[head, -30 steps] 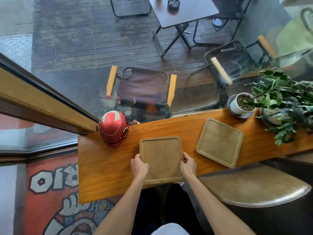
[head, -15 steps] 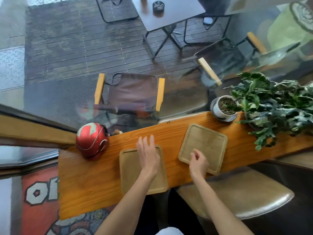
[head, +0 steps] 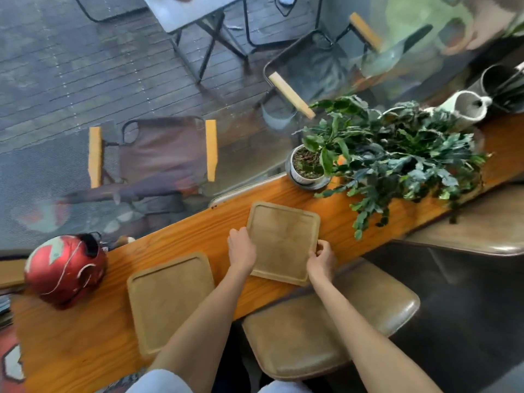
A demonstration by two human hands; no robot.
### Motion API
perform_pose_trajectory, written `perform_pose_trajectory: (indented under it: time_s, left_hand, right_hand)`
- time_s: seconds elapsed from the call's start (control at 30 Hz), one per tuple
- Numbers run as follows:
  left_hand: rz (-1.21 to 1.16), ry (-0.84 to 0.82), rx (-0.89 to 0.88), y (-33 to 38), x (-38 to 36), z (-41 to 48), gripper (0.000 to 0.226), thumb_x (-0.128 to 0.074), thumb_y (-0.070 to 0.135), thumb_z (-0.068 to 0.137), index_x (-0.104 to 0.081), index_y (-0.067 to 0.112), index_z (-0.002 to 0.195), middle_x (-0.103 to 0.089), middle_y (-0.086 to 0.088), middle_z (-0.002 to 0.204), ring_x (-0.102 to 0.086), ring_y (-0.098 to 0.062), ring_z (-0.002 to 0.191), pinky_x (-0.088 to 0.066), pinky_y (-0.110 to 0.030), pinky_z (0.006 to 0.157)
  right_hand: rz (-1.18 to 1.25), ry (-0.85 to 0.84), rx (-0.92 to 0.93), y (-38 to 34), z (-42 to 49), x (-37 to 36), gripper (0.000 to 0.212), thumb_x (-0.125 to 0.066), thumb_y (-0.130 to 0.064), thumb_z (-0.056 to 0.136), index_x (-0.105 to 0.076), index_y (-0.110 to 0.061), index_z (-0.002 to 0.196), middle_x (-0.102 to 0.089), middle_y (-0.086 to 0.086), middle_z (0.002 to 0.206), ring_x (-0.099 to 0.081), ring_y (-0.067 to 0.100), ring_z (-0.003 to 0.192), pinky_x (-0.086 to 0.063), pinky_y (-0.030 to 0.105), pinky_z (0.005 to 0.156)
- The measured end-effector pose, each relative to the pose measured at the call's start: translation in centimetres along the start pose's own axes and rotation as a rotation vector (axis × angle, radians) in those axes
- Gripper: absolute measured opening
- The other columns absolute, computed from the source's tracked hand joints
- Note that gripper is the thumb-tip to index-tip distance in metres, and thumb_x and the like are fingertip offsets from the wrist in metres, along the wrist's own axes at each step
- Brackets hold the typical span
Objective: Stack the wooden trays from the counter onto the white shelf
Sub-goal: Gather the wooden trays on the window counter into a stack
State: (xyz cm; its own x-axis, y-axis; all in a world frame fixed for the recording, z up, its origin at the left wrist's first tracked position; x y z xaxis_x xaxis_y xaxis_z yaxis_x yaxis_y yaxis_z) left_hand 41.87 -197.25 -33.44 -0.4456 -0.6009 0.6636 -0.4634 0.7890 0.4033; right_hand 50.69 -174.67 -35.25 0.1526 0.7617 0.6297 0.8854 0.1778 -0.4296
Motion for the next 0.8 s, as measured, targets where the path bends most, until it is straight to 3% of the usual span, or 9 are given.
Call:
perform_pose_trajectory:
  time_s: [0.17, 0.33, 0.43, 0.57, 0.8]
  left_hand:
    - [-0.096, 0.095, -0.001, 0.1, 1.3, -0.4, 0.027, -0.044, 0.004, 0.098, -0.063, 0.004, 0.116, -0.053, -0.014, 0.117, -0.05, -0.031, 0.111, -0.042, -0.034, 0.087]
    - [-0.198, 0.233, -0.043, 0.1, 6.6, -1.9, 0.032, -0.038, 0.011, 0.099, -0.071, 0.009, 0.095, -0.051, -0.009, 0.099, -0.047, -0.027, 0.097, -0.042, -0.035, 0.081]
    - [-0.248, 0.324, -0.012, -4.0, 10.7, -2.6, 0.03, -0.04, 0.011, 0.099, -0.071, 0.01, 0.096, -0.054, -0.01, 0.097, -0.048, -0.027, 0.095, -0.044, -0.036, 0.083]
    - [-0.398, 0.445, 0.117, -12.5, 14.8, -4.7, 0.028, -0.047, 0.009, 0.097, -0.069, 0.015, 0.082, -0.053, -0.005, 0.095, -0.048, -0.022, 0.093, -0.043, -0.033, 0.081]
    - [-0.438, 0.447, 0.317, -26.4, 14.0, -8.9, 0.038, -0.053, -0.004, 0.09, -0.068, 0.011, 0.122, -0.062, -0.013, 0.108, -0.058, -0.03, 0.105, -0.048, -0.038, 0.095]
  right_hand:
    - [0.038, 0.052, -0.005, -0.4, -0.6, 0.6, 0.032, -0.054, -0.011, 0.097, -0.057, -0.018, 0.129, -0.058, 0.011, 0.129, -0.054, 0.031, 0.12, -0.048, 0.046, 0.099]
    - [-0.046, 0.096, 0.058, -3.4, -2.9, -0.7, 0.034, -0.056, -0.01, 0.095, -0.058, -0.021, 0.127, -0.062, 0.01, 0.127, -0.057, 0.031, 0.117, -0.048, 0.047, 0.1]
    - [-0.095, 0.071, 0.135, -6.4, -6.4, -3.5, 0.037, -0.057, -0.011, 0.094, -0.055, -0.022, 0.13, -0.062, 0.009, 0.125, -0.056, 0.031, 0.117, -0.046, 0.046, 0.099]
    - [-0.151, 0.004, 0.271, -8.8, -12.6, -8.9, 0.036, -0.052, -0.014, 0.096, -0.053, -0.023, 0.131, -0.059, 0.007, 0.124, -0.056, 0.03, 0.113, -0.047, 0.043, 0.095]
    - [-0.333, -0.085, 0.385, -5.6, -20.0, -16.2, 0.037, -0.051, -0.013, 0.096, -0.051, -0.022, 0.132, -0.057, 0.007, 0.123, -0.055, 0.029, 0.111, -0.045, 0.041, 0.091]
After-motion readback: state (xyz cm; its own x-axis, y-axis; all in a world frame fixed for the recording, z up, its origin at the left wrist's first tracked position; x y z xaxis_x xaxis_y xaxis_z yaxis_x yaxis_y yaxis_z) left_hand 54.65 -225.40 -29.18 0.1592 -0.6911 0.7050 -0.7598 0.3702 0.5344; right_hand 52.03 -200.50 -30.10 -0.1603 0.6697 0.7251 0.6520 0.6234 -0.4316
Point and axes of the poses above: each hand's wrist, its own z-axis towards the middle knuckle, its own x-axis out of the back of the hand, y = z × x, the point moved 7 cm from there along z, towards the middle knuckle
